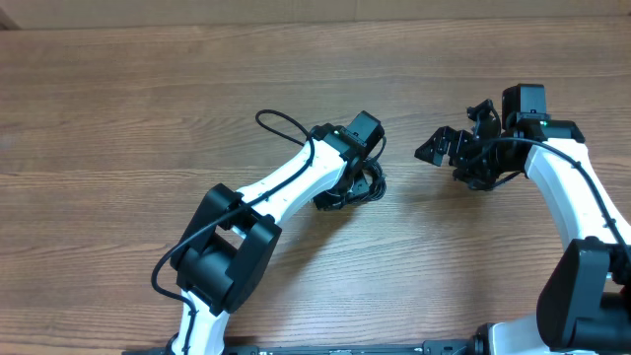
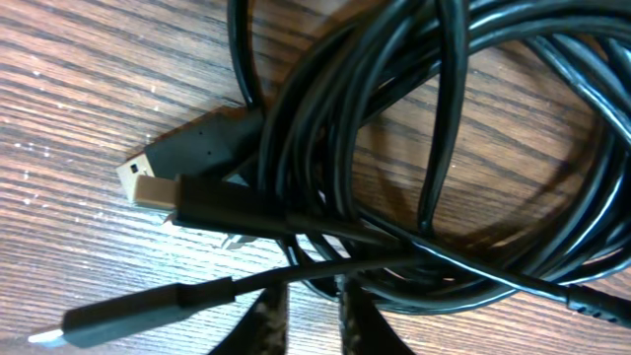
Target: Untangle cables
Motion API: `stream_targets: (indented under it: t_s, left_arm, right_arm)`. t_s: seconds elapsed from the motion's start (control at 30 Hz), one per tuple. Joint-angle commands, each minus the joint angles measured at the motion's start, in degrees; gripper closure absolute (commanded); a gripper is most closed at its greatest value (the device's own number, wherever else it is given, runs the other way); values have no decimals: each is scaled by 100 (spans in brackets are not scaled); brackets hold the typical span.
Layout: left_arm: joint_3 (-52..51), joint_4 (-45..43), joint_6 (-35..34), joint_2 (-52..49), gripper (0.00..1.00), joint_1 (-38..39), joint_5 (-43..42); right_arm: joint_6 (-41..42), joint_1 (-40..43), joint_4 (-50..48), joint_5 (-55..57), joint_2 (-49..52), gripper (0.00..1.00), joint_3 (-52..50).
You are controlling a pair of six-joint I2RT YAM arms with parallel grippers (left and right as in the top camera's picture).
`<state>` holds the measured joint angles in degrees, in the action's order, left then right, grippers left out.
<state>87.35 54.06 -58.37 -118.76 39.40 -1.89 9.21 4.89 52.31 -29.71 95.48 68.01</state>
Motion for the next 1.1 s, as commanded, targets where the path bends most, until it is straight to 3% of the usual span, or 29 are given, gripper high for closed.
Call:
stream_targets:
  t_s: [0.0,0.07,0.13,0.23,0.4,0.67,1.07]
  left_arm:
    - [-68,-13,-81,-129,86,28,142]
    - [-68,-13,-79,-129,87,22,490]
    - [-68,-4,-72,-129,79,9,737]
    - [-68,66,46,-129,75,-17,1016]
    - [-68,227,1012,-129,80,-133,1759]
    - [-68,234,2225,-133,82,-472,1801]
    - [-68,560,2441,-157,68,-1519,1556]
  right_arm:
    - [-2,28,-24,17,-4,0,-17]
    - [-2,28,-24,20,-4,0,-17]
    - [-2,28,-24,17,-4,0,-17]
    - [-2,28,-24,20,-4,0,-20]
    - [-2,28,-24,20,-4,0,-17]
    - [-2,28,-24,17,-4,0,-17]
    - [-2,28,-24,20,-4,0,-17]
